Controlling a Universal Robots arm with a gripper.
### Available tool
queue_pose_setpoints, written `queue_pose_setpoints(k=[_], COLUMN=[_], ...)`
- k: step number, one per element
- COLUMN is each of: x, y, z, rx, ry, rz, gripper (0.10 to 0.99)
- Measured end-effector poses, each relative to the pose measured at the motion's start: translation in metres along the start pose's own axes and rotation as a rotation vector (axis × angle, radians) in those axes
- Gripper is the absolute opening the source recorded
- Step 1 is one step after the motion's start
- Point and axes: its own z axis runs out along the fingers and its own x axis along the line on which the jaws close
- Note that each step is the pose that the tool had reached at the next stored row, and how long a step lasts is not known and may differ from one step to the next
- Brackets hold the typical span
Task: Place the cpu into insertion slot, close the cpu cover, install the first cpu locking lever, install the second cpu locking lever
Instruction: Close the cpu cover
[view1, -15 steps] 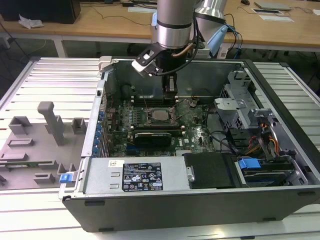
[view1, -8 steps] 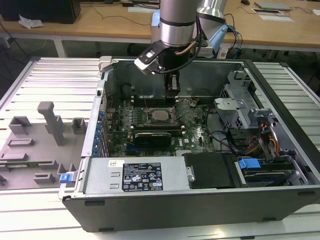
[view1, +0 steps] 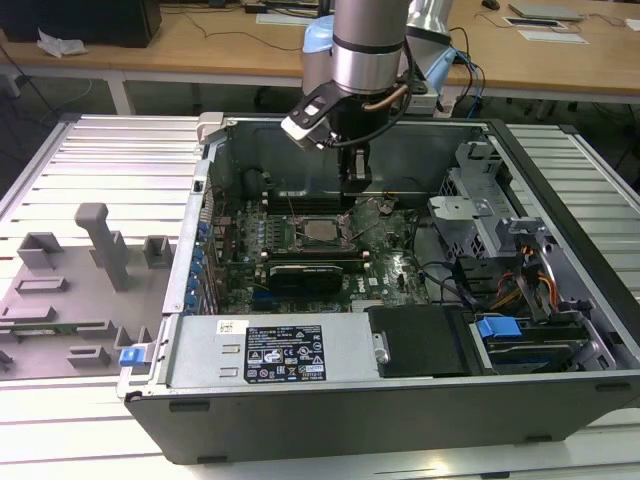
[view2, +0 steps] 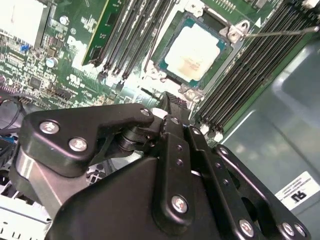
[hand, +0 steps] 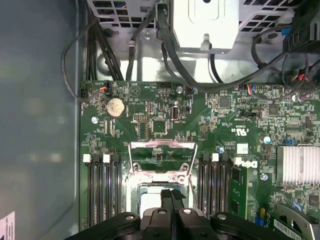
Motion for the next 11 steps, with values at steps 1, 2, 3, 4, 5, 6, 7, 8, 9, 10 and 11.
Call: queue_pose_setpoints(k=[1,2,3,4,5,6,7,8,9,10,11], x=[-0.0001,-0.0002,-0.0002,-0.0003,-0.0003,-0.0004,-0.0004,-0.0004,-0.0005,-0.0005,-0.0008], y=[0.0037,0.0074,0.0121,0.0146,0.0167,0.0184,0.0204,0.0226,0.0241,0.0271,0.0339], z=[0.0000,0.0001,0.0002,0.0002,0.0003,0.0003,0.0003,0.0003,0.0003,0.0004,0.0004], rx=[0.001,0.001,0.002,0.003,0.003,0.004,0.004,0.004,0.005,0.005,0.007], ry=[-0.0001,-0.0001,0.0001,0.0002,0.0002,0.0001,0.0001,0.0001,0.0001,0.0002,0.0000], rz=[0.000,0.000,0.000,0.000,0.000,0.000,0.000,0.000,0.000,0.000,0.000], gripper=[0.106,0.106,0.106,0.106,0.106,0.106,0.106,0.106,0.106,0.106,0.106])
